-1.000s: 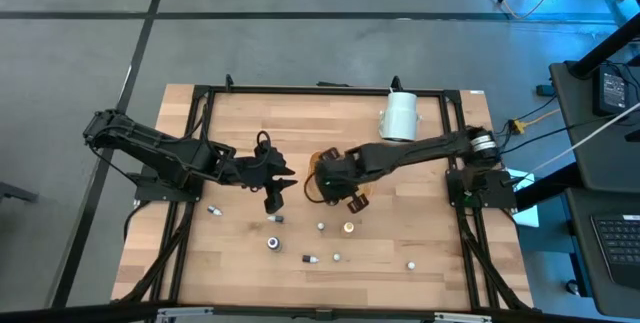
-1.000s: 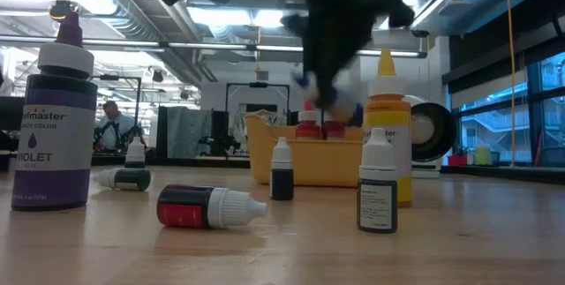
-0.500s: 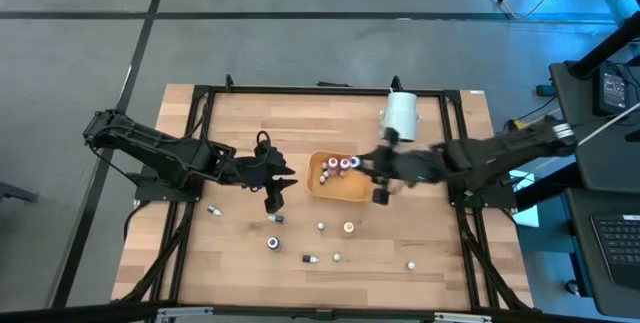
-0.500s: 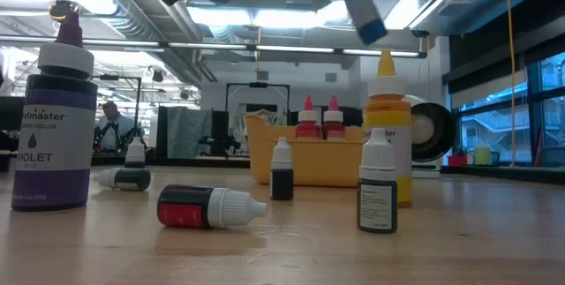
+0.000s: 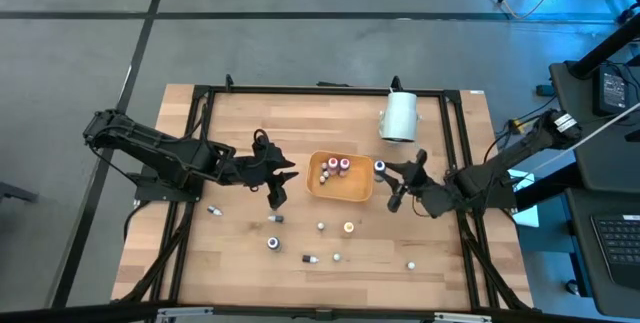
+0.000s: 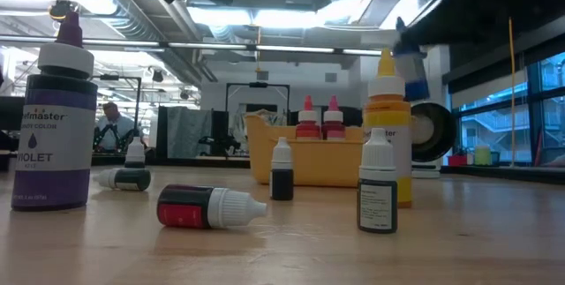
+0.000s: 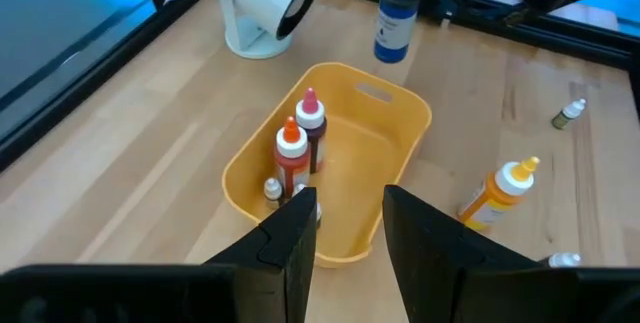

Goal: Pick & Place food coloring
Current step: Adjust the large blue food coloring bottle in the yellow bin

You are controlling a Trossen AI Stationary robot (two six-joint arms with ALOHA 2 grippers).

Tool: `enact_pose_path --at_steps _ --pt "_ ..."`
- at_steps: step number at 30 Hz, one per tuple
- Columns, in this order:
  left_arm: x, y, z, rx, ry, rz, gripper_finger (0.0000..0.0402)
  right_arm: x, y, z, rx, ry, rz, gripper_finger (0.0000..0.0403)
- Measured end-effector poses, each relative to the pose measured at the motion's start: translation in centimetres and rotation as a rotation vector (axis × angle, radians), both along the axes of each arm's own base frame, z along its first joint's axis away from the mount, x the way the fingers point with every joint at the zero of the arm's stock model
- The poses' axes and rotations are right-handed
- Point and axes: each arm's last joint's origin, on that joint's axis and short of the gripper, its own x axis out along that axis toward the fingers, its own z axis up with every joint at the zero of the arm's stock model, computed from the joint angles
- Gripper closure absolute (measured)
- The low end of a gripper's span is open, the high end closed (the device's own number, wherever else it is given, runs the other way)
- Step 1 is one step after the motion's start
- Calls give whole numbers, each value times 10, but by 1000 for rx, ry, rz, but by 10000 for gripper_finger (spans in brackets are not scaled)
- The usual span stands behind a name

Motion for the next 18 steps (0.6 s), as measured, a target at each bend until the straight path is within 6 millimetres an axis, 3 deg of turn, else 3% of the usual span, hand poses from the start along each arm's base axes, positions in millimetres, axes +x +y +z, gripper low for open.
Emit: enact_pose_path --at_steps 8,18 --pt "0 0 0 1 0 0 288 -22 1 -37 61 -69 -94 286" --pt "0 0 0 2 1 -1 288 -46 -13 -75 59 -123 -209 286"
